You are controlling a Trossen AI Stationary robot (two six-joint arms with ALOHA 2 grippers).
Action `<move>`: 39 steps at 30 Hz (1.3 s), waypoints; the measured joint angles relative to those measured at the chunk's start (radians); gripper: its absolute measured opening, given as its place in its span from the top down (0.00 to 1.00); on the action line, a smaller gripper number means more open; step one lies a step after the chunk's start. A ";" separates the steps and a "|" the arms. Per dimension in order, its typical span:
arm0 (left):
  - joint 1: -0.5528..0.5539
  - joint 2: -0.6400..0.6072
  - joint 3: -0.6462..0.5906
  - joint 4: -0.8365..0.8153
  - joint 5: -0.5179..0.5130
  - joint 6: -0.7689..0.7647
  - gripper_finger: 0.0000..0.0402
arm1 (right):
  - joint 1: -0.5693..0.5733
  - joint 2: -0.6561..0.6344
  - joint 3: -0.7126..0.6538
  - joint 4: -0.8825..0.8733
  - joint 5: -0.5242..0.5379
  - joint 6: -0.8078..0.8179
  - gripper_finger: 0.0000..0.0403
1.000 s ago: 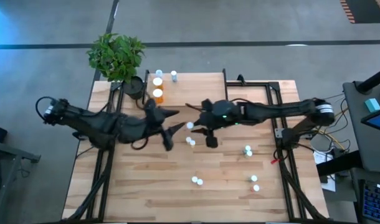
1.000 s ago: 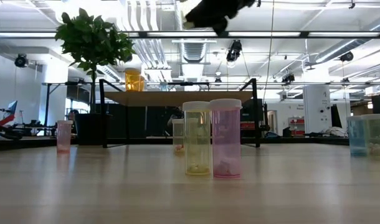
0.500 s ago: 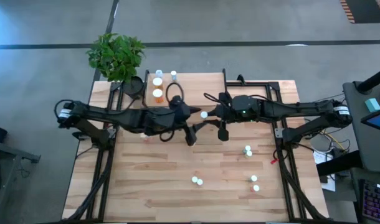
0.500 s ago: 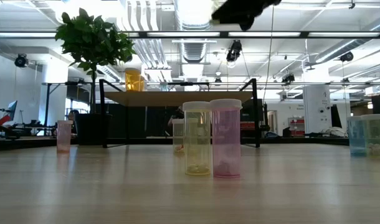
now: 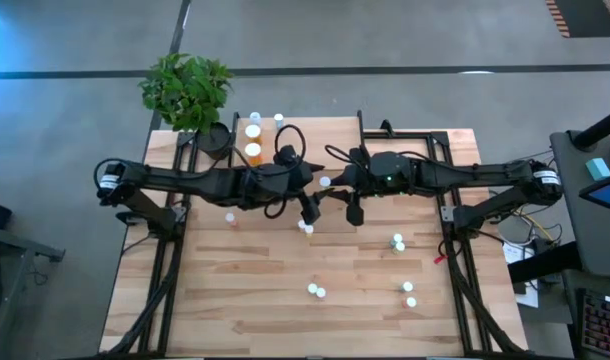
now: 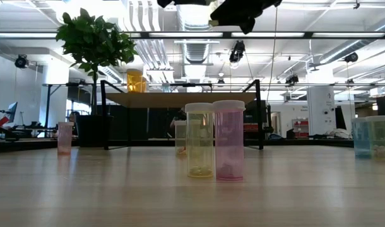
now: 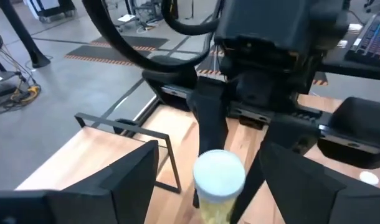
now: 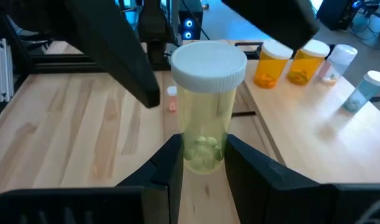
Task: Pick and place medicine bottles onto shelf by color
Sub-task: Put the yellow pill bottle on the shelf
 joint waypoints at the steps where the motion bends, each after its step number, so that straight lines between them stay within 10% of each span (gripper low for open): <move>1: 0.003 0.000 0.001 -0.012 0.002 -0.001 0.36 | 0.000 0.000 0.000 0.001 0.001 0.000 0.76; 29: 0.036 -0.008 0.006 -0.042 0.095 -0.075 0.74 | 0.000 0.000 0.000 0.001 0.027 0.036 0.76; 39: 0.083 -0.030 0.006 -0.056 -0.064 -0.020 0.73 | 0.000 0.000 -0.001 -0.014 0.478 0.001 0.51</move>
